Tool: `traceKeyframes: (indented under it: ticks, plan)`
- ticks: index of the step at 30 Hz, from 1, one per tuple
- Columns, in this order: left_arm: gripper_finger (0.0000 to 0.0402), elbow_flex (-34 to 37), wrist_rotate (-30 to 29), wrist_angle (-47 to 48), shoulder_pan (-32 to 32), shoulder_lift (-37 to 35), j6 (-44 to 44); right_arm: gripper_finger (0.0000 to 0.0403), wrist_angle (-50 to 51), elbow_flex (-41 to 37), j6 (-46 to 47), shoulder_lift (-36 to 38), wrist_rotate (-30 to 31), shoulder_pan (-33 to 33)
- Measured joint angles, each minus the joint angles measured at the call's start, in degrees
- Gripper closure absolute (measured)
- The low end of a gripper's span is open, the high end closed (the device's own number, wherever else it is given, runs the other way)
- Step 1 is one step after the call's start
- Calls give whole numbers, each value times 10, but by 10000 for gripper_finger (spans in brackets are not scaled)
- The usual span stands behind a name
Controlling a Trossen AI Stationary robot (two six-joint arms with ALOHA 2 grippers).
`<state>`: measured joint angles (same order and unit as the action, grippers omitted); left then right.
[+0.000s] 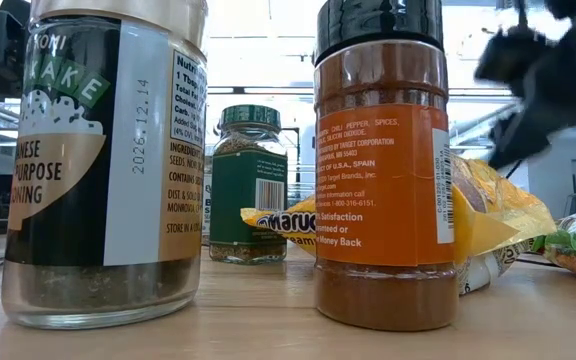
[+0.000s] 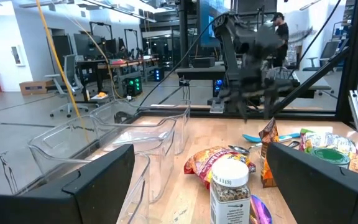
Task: Pick & Place Food Item
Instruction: Put the blue baby spoon into the right transparent bin
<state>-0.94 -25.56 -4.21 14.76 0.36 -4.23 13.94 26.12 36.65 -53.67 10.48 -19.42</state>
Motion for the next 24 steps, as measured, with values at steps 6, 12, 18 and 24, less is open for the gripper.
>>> traceKeyframes:
  ticks: [6,12,18,24]
  plan:
    - [27,0,0,0,0,0,0,183,-26,-77,46,0,0,16]
    - [27,0,0,0,0,0,0,191,-117,-134,40,0,-1,18]
    - [27,0,0,0,0,0,0,214,-210,-185,43,1,-1,18]
    - [27,0,0,0,0,0,0,264,-234,-198,34,1,-6,18]
